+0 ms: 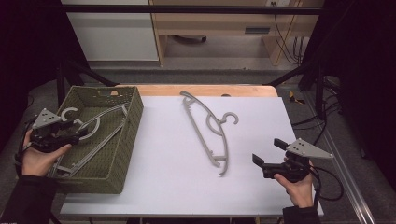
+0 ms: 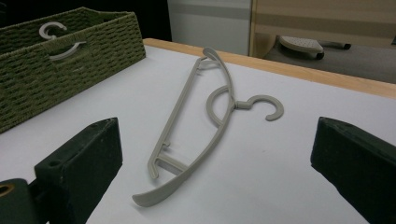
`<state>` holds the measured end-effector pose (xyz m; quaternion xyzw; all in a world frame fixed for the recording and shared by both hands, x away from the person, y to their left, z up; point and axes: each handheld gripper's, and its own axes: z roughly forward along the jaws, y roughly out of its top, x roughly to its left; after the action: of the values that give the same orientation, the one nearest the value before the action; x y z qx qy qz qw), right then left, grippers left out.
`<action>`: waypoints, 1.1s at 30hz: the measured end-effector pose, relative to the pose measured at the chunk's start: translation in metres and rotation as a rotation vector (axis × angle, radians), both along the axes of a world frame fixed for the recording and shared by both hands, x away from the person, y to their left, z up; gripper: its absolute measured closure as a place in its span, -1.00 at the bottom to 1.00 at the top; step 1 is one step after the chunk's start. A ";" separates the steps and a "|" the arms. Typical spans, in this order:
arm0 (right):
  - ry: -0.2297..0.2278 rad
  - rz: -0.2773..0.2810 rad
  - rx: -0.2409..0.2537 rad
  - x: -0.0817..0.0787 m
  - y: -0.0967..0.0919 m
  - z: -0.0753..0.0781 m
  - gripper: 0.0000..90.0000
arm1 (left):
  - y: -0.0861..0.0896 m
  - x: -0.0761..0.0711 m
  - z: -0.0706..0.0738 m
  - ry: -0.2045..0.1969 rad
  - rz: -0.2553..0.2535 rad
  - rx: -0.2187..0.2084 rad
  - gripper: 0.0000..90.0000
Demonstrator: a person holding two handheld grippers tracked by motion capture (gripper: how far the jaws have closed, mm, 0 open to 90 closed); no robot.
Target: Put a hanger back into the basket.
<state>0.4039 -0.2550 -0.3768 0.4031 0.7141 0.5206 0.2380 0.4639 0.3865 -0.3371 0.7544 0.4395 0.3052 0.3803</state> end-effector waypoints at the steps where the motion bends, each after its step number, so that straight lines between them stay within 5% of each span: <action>1: 0.002 -0.001 0.001 0.000 0.000 0.000 -0.94 | -0.005 -0.002 0.001 -0.013 -0.009 -0.017 -0.21; 9: 0.005 0.000 0.000 0.001 0.001 -0.001 -0.94 | -0.046 -0.020 0.008 -0.079 -0.111 -0.107 -0.54; 22: 0.012 0.003 -0.011 0.002 0.006 -0.002 -0.94 | -0.100 -0.046 0.000 -0.147 -0.236 -0.261 -0.67; 25: 0.012 -0.001 -0.007 0.002 0.007 -0.002 -0.94 | -0.108 -0.049 -0.006 -0.143 -0.257 -0.279 -0.68; 33: 0.028 0.004 -0.012 0.004 0.013 -0.006 -0.94 | -0.123 -0.050 -0.023 -0.090 -0.271 -0.246 -0.70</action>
<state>0.4081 -0.2421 -0.3826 0.4075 0.7213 0.5111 0.2292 0.4141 0.2634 -0.3605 0.7401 0.3504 0.2283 0.5267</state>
